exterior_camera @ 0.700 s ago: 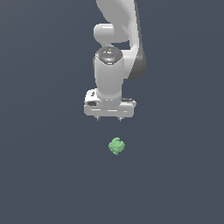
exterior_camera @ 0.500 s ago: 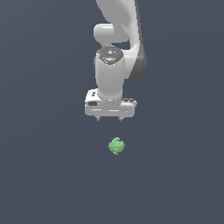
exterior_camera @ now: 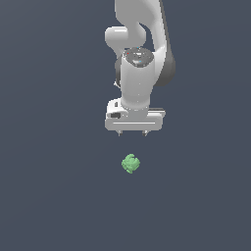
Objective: Pick up the object and move it to a goal position.
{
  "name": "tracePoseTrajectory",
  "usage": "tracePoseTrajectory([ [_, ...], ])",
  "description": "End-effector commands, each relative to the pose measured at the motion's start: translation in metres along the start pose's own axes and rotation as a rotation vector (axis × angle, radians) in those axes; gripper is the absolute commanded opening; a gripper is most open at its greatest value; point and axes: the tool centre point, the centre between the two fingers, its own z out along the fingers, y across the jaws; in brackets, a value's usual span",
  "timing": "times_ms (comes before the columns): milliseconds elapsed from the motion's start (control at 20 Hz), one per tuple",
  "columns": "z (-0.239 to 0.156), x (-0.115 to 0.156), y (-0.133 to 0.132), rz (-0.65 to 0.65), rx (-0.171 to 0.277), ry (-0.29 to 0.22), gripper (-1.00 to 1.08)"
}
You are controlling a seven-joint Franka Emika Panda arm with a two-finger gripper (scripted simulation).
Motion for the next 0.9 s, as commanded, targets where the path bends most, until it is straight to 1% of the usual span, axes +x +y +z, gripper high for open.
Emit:
tracePoseTrajectory([
  [0, 0.000, 0.000, 0.001, 0.003, 0.000, 0.000, 1.00],
  [400, 0.007, 0.005, 0.001, 0.061, 0.003, -0.005, 1.00],
  [650, 0.018, 0.012, 0.001, 0.144, 0.005, -0.011, 1.00],
  [850, 0.030, 0.019, 0.002, 0.235, 0.007, -0.018, 1.00],
])
